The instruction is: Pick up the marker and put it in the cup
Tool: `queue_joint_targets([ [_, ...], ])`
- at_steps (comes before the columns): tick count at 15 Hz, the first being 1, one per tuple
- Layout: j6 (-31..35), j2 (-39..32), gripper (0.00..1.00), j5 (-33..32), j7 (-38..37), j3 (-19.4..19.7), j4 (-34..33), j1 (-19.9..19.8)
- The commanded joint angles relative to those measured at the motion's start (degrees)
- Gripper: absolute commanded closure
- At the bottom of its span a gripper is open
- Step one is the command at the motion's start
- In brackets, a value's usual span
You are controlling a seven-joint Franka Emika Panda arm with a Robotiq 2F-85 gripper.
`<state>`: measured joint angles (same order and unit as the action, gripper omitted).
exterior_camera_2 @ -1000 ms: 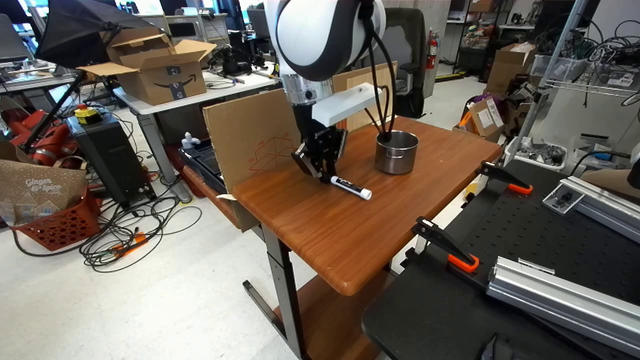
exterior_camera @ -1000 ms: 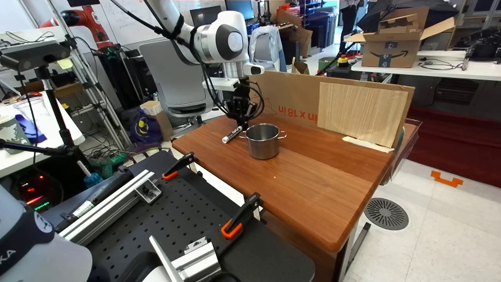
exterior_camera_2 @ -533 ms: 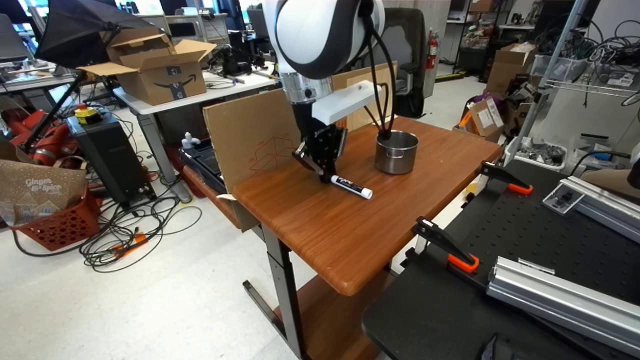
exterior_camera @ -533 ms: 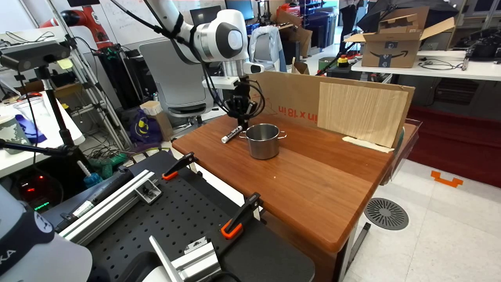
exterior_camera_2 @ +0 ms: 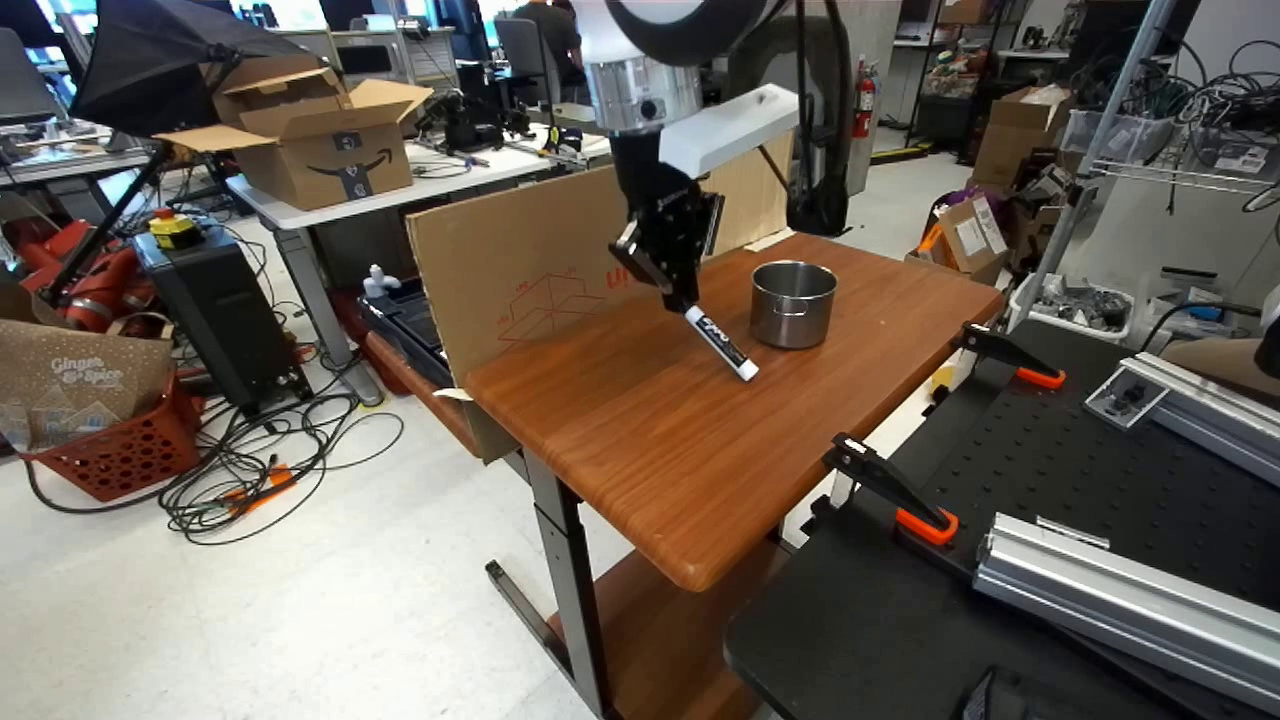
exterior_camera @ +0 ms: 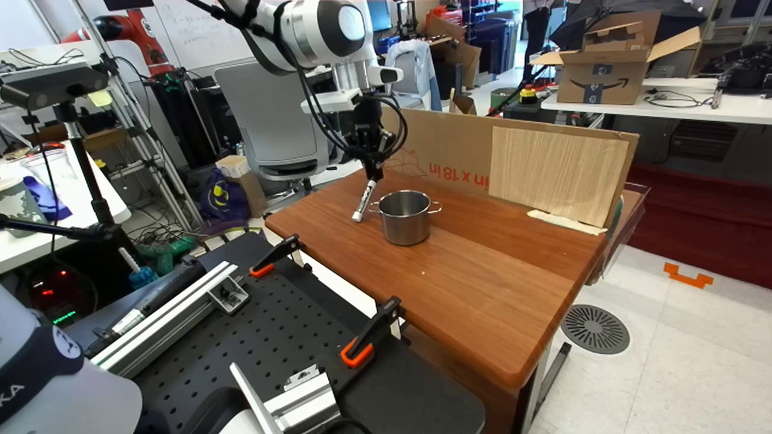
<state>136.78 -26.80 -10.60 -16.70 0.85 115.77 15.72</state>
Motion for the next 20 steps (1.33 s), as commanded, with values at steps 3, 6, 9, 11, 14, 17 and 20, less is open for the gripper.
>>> queue_joint_targets([
  [3,3.98,14.11,0.94,-5.24,-4.70,0.63,13.43,-0.73],
  [6,5.61,20.92,0.94,-6.31,-5.90,-0.08,19.06,-2.72],
  [9,6.64,26.62,0.94,-5.85,-5.62,-0.76,23.31,-5.22],
  [11,7.25,29.71,0.94,-5.57,-5.18,-1.10,25.44,-6.99],
  [14,7.76,32.58,0.94,-3.96,-4.00,-1.36,26.84,-9.51],
  [17,8.27,34.18,0.94,-2.87,-3.14,-1.40,27.59,-11.48],
  [20,8.38,34.11,0.94,-2.32,-2.45,-1.40,27.87,-12.61],
])
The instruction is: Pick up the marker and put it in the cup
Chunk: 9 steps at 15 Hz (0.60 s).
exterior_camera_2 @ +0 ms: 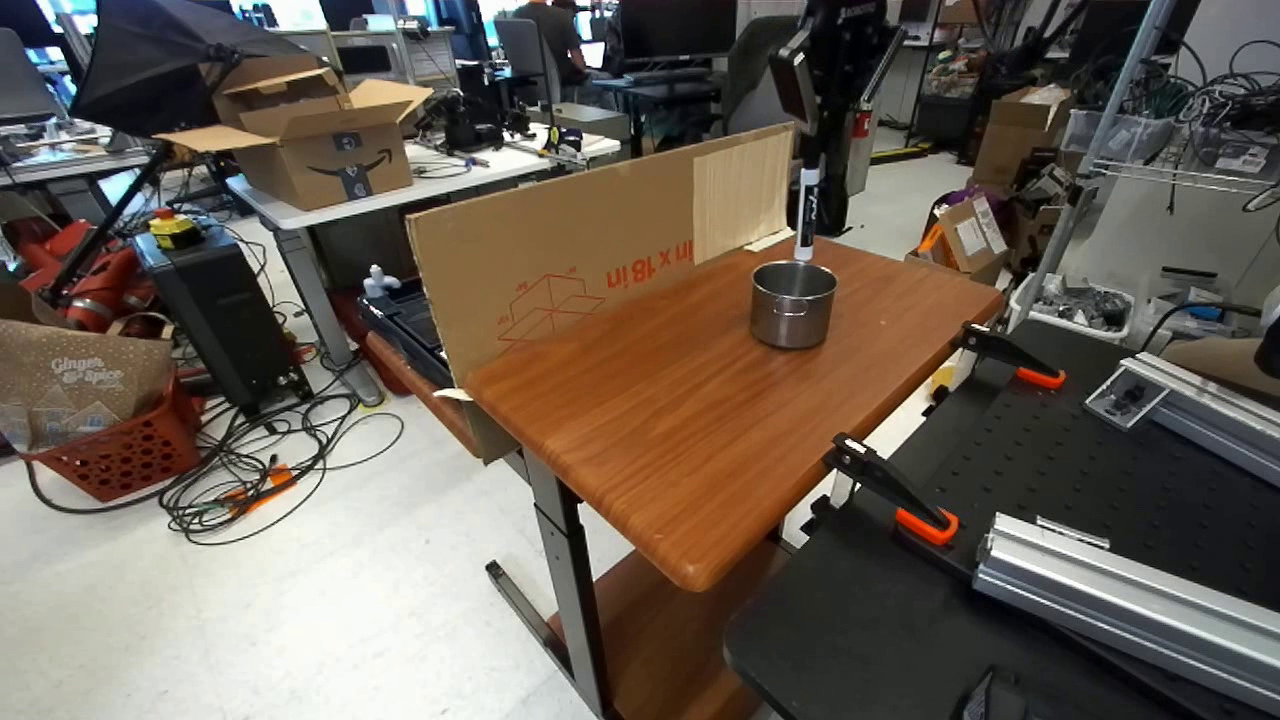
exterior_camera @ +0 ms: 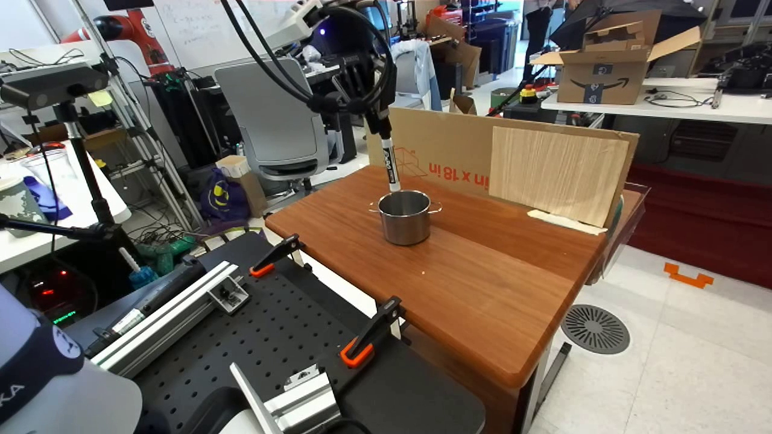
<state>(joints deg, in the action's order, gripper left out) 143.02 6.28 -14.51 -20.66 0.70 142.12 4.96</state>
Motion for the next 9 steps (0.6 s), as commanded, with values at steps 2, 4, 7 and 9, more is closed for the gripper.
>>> queue_joint_targets([
  [2,2.00,0.04,0.94,2.24,2.27,-1.23,1.27,-2.10],
  [4,1.52,-1.03,0.94,3.03,2.86,-1.17,0.69,-2.13],
  [7,1.71,-3.72,0.94,4.32,3.34,-0.97,-0.90,-2.26],
  [9,1.16,-5.76,0.94,5.50,4.13,-0.85,-2.34,-2.28],
])
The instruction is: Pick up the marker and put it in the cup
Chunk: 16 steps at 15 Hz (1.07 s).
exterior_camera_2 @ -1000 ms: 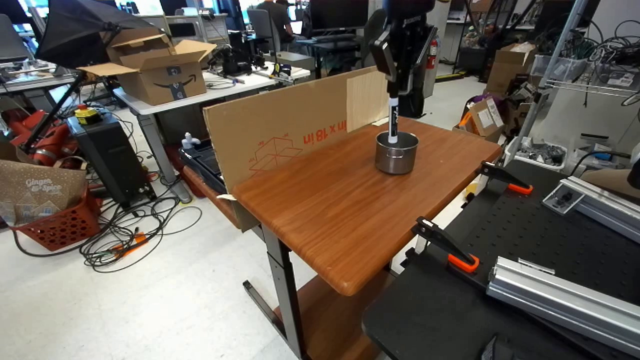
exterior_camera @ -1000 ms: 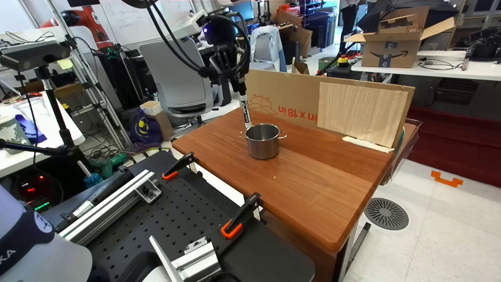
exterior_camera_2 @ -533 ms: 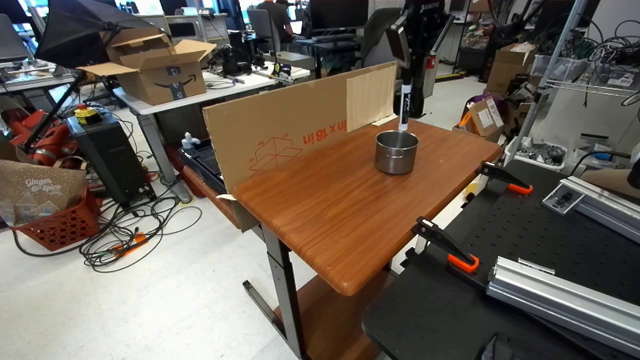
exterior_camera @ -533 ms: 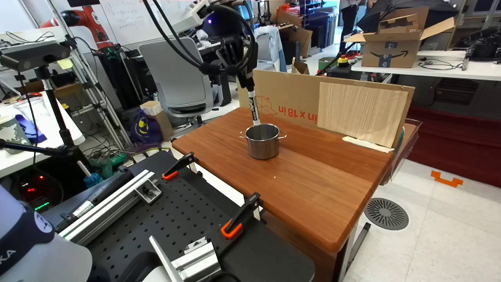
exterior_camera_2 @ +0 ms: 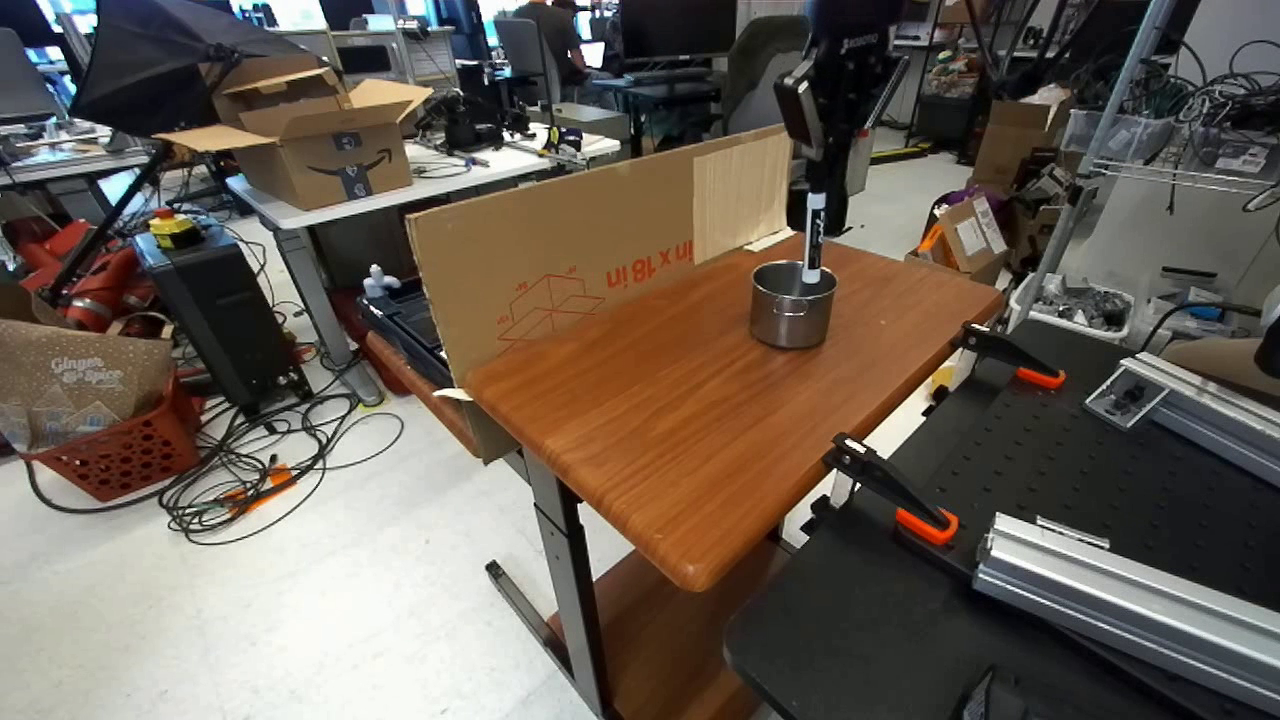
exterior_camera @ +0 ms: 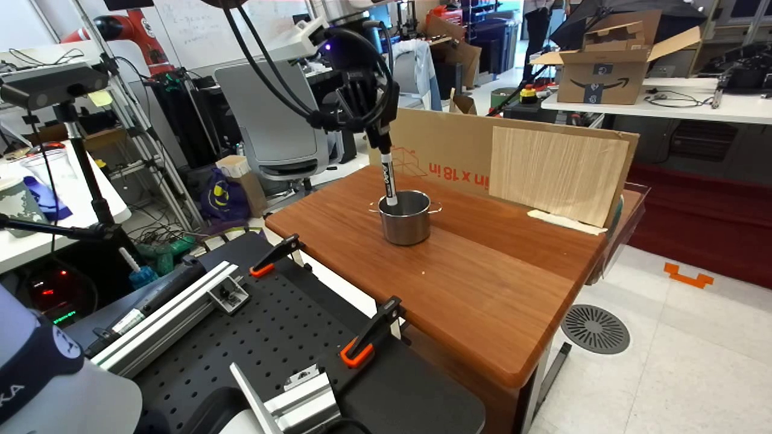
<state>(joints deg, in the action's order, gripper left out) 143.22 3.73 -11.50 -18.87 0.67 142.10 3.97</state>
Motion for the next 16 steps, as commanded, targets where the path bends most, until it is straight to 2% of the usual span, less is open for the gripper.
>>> queue_joint_targets([
  [1,0.67,-4.34,0.94,3.04,2.69,-0.75,-3.10,-1.32],
  [16,-2.29,-20.66,0.94,3.95,3.12,1.26,-15.89,-0.82],
])
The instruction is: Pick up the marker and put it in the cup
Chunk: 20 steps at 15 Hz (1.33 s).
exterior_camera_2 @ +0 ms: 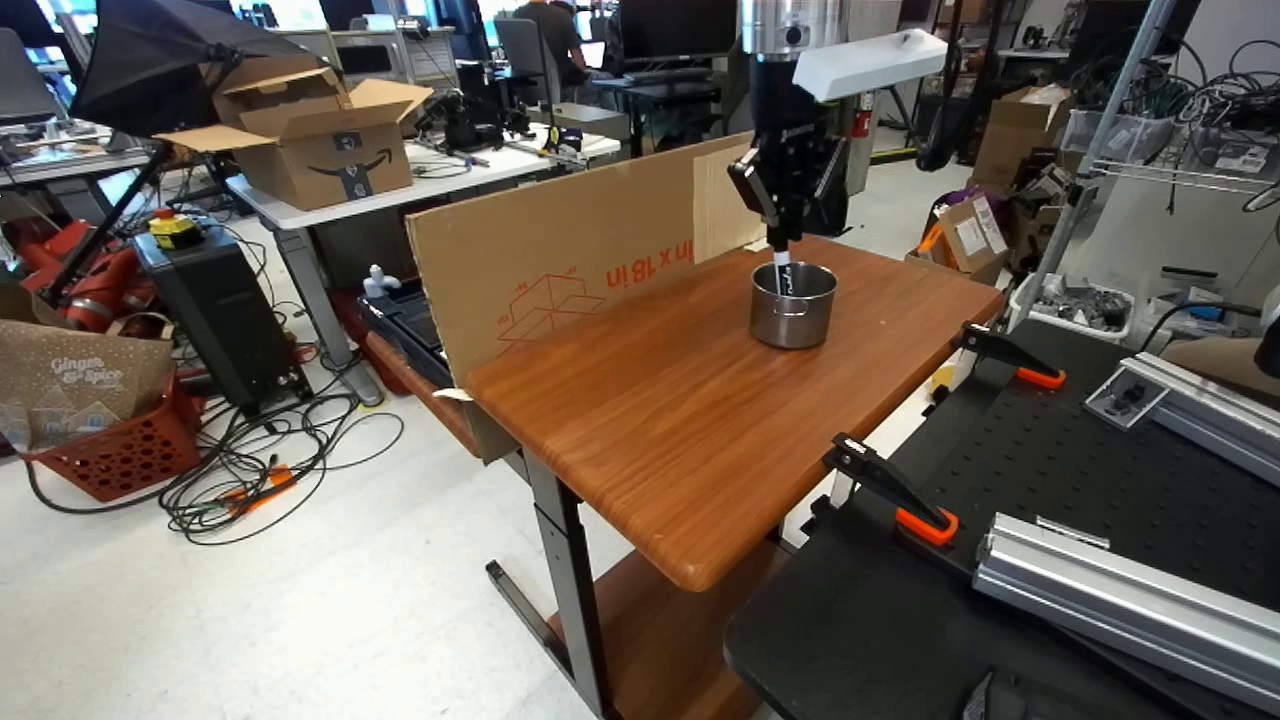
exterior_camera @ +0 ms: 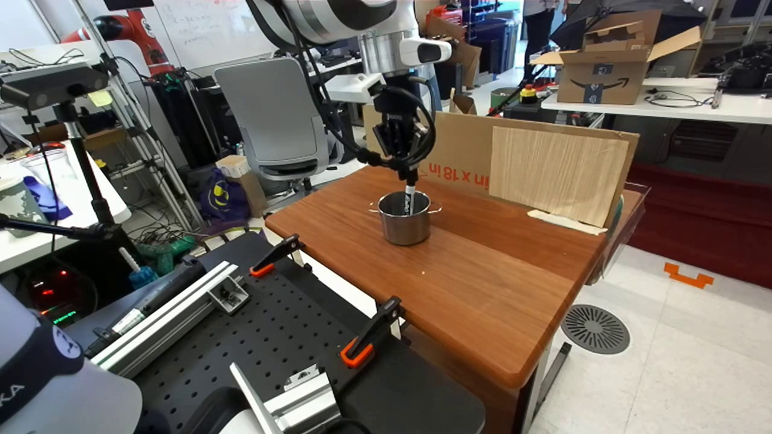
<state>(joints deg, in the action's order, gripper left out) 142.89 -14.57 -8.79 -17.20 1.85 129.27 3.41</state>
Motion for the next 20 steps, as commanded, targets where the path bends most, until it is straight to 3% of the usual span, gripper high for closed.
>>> queue_joint_targets([
  [1,-1.97,-2.93,0.94,1.22,1.49,0.18,-3.75,-0.23],
  [9,-4.47,-8.06,0.94,0.79,0.88,0.82,-8.67,0.39],
  [10,-5.09,-8.37,0.53,0.70,0.92,0.85,-9.00,0.46],
  [11,-5.28,-8.69,0.52,0.75,0.99,0.83,-9.28,0.47],
  [18,-7.14,-9.18,0.02,0.84,1.13,0.73,-10.57,0.43],
  [20,-7.67,-9.00,0.00,0.74,1.14,0.76,-10.57,0.45],
])
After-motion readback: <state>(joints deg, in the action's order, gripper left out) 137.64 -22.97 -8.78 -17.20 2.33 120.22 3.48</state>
